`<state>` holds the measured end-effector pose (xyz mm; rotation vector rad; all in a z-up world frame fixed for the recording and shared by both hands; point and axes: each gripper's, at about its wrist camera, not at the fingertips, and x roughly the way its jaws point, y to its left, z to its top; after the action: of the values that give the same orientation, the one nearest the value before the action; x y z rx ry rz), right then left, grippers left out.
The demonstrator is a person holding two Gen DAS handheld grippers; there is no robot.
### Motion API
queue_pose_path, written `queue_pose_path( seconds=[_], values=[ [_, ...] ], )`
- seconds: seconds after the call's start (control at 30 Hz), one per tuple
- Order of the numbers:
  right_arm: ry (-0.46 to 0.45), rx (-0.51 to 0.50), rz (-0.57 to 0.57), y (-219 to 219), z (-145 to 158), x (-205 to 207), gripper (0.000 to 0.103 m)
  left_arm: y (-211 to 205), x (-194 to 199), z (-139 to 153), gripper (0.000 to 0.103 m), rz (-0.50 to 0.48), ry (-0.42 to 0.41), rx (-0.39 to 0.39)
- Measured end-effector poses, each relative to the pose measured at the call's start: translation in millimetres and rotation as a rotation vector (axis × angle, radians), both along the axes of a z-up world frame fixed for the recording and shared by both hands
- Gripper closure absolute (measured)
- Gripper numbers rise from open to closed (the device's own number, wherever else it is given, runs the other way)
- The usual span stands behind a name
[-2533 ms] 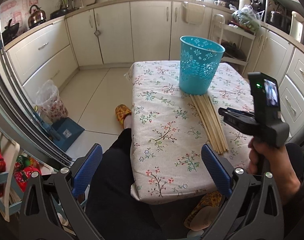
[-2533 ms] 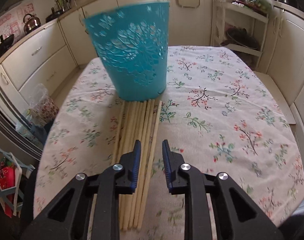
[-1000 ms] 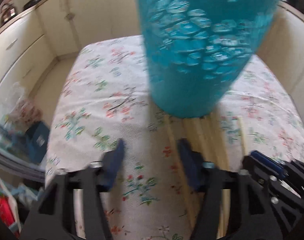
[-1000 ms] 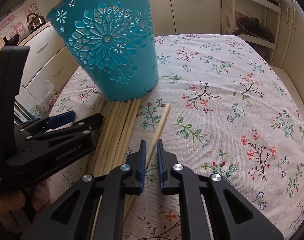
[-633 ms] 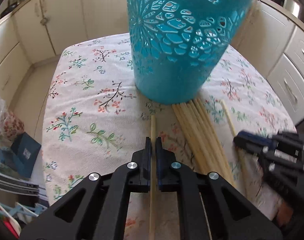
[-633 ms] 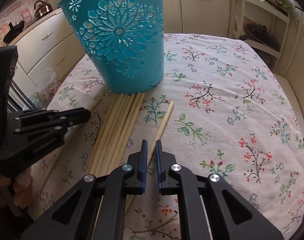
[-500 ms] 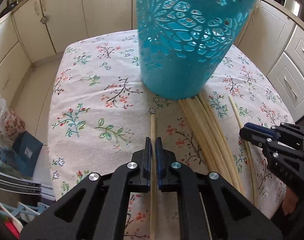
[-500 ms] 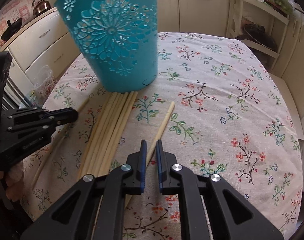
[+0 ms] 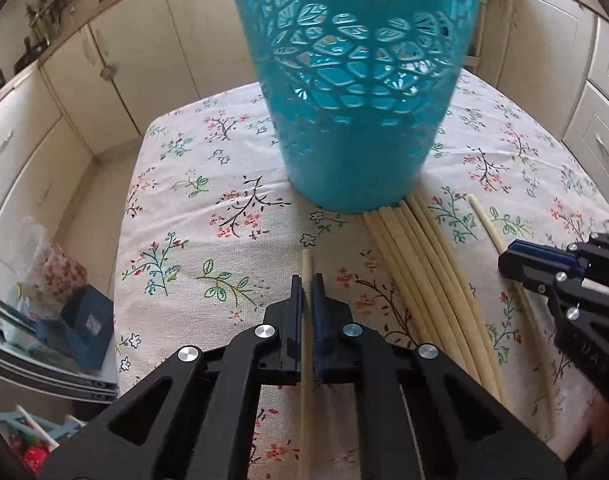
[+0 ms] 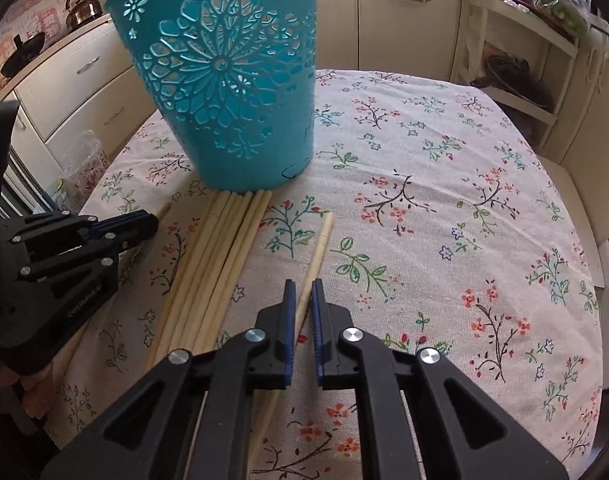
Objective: Organize utensils
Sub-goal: 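Lift the stick with the left gripper and drop it into the teal basket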
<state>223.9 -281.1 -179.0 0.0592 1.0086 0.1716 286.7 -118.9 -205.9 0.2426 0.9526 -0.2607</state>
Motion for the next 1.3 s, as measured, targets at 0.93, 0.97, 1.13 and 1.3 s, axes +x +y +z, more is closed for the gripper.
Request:
queue_pose_path(
  seconds=[0.93,0.97,1.13,1.3],
  values=[
    [-0.028,0.061,-0.034,-5,-4,-3,0.095,33,64,221,0.098,0.012,-0.454,-0.763],
    [-0.028,0.063,-0.034,-5,-4,-3,0.095,33,73,220,0.098,0.024,-0.460,-0.771],
    [-0.031,0.064,-0.034,-5,-5,-3,0.095,22,103,211,0.098,0.060,-0.480,-0.776],
    [-0.036,0.050,-0.031,-2,-5,-2,0.095,20,119,195,0.098,0.085,-0.484,-0.783]
  ],
)
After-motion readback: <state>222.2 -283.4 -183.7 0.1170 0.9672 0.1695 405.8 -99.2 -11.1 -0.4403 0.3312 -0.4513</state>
